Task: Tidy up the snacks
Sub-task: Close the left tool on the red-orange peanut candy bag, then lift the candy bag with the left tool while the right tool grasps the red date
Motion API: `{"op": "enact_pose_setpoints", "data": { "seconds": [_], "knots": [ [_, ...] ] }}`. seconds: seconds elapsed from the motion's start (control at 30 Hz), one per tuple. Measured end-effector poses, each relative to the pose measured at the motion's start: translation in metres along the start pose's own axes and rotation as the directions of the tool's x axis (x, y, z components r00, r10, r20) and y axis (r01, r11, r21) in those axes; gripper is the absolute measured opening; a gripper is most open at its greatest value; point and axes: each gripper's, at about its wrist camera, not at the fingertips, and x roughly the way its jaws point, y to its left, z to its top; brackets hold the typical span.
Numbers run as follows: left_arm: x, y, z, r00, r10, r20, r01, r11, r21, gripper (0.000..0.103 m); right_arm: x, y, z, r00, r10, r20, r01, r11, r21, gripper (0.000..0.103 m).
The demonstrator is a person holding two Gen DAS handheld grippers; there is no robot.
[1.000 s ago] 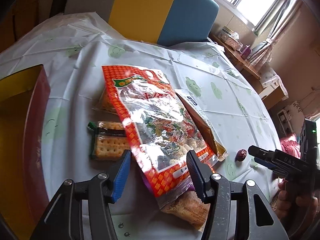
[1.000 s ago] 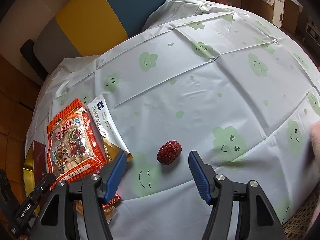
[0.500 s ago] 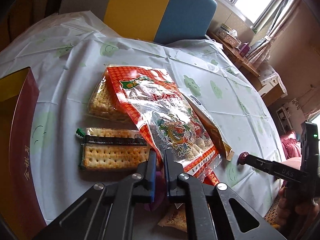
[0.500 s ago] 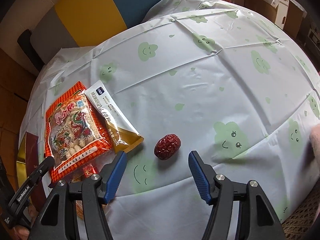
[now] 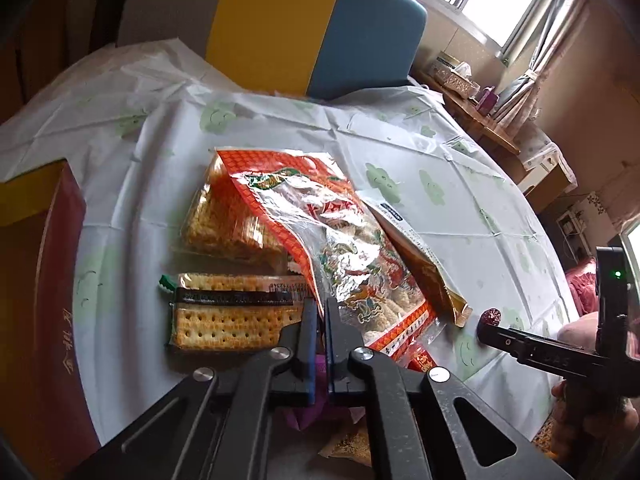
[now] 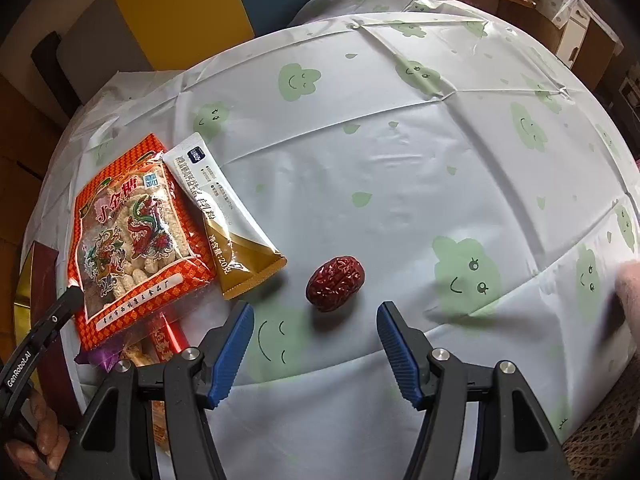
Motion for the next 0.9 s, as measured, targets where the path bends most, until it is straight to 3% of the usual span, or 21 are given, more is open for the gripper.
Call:
{"op": "enact_pose_setpoints", "data": {
  "seconds": [0.2, 0.5, 0.57, 0.73, 0.8, 0.9],
  "knots": [
    [-0.005, -0.011, -0.001, 1.0, -0.007, 0.009, 0.007, 0.998, 0.056, 0.001, 0.005, 0.002, 0.003, 1.0, -0.015, -0.006, 0.015, 1.0, -0.011, 0.065],
    [0.009, -0.006, 0.003, 0.999, -0.046, -0.023, 0.046, 0.999, 0.028, 0.005, 0.007, 0.002, 0.002, 1.0, -0.019, -0.016, 0.019, 1.0, -0.012, 0.065],
    [0.006, -0.009, 0.002, 1.0, -0.023, -0.002, 0.023, 0.999, 0.047, 0.001, 0.007, 0.001, 0.003, 1.0, -0.02, -0.014, 0.02, 1.0, -0.012, 0.065],
    [-0.008, -0.008, 0.002, 0.998, -0.048, 0.033, 0.047, 0.998, 0.032, 0.0, 0.004, -0.001, 0.002, 1.0, -0.019, -0.001, 0.019, 1.0, -0.01, 0.065],
    [-0.018, -0.01, 0.003, 0.997, -0.054, 0.059, 0.051, 0.998, 0.046, 0.0, 0.002, -0.003, 0.003, 1.0, -0.014, 0.009, 0.014, 1.0, -0.006, 0.058],
    [-0.029, -0.012, 0.005, 0.995, -0.054, 0.086, 0.049, 0.997, 0.066, 0.0, 0.0, -0.007, 0.004, 1.0, -0.005, 0.014, 0.005, 1.0, 0.006, 0.057]
  ]
}}
